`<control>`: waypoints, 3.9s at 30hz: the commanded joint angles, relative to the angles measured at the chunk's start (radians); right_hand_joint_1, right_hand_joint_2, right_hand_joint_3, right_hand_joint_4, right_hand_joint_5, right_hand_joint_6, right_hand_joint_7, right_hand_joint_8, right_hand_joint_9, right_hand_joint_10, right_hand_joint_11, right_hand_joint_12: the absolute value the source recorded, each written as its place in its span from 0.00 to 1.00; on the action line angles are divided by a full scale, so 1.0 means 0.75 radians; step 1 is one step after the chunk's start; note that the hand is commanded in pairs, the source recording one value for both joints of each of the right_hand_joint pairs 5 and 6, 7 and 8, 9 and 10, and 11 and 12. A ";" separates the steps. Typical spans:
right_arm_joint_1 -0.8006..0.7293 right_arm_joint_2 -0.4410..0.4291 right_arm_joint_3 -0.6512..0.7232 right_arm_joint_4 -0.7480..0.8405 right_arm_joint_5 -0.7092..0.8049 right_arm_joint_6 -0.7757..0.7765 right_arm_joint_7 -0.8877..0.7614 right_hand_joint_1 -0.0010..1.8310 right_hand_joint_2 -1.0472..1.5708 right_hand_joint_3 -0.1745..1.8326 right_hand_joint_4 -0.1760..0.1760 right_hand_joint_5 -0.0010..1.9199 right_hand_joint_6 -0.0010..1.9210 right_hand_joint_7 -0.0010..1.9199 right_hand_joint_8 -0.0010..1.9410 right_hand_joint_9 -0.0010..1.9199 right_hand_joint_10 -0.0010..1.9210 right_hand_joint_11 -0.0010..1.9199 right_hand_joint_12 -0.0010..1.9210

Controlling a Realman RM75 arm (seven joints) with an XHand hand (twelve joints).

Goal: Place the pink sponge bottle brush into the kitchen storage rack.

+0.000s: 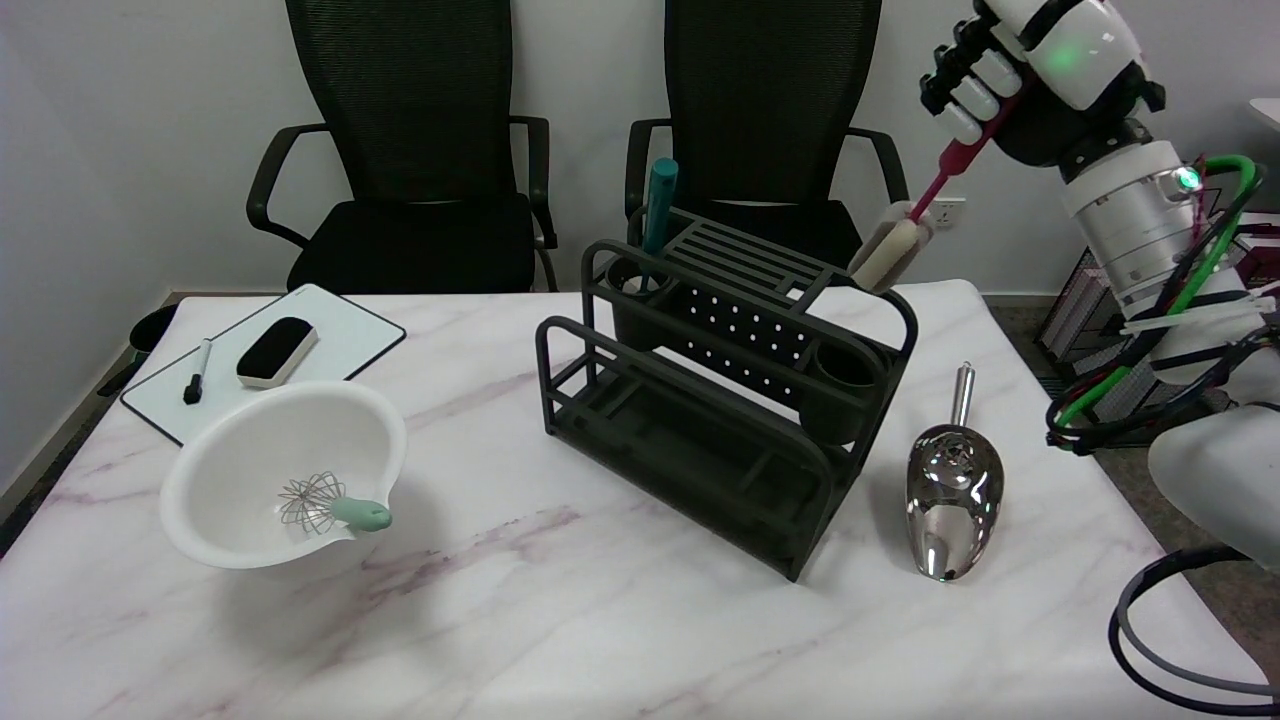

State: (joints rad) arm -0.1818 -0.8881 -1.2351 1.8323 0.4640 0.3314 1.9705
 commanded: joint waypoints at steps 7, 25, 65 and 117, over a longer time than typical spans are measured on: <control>0.033 0.061 -0.132 0.013 -0.069 -0.058 -0.004 0.57 1.00 0.33 0.50 1.00 1.00 1.00 0.99 1.00 1.00 1.00 1.00; 0.021 0.058 -0.210 -0.074 -0.076 -0.054 0.001 0.57 1.00 0.31 0.50 1.00 1.00 1.00 0.99 1.00 1.00 1.00 1.00; 0.016 0.055 -0.256 -0.261 -0.063 0.000 0.008 0.57 1.00 0.30 0.50 1.00 1.00 1.00 0.99 1.00 1.00 1.00 1.00; 0.038 0.058 -0.416 -0.481 -0.031 0.275 -0.006 0.56 0.75 0.65 0.50 0.47 0.47 0.74 0.73 0.68 0.68 0.60 0.59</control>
State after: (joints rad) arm -0.1545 -0.8452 -1.5351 1.5016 0.4417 0.4926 1.9692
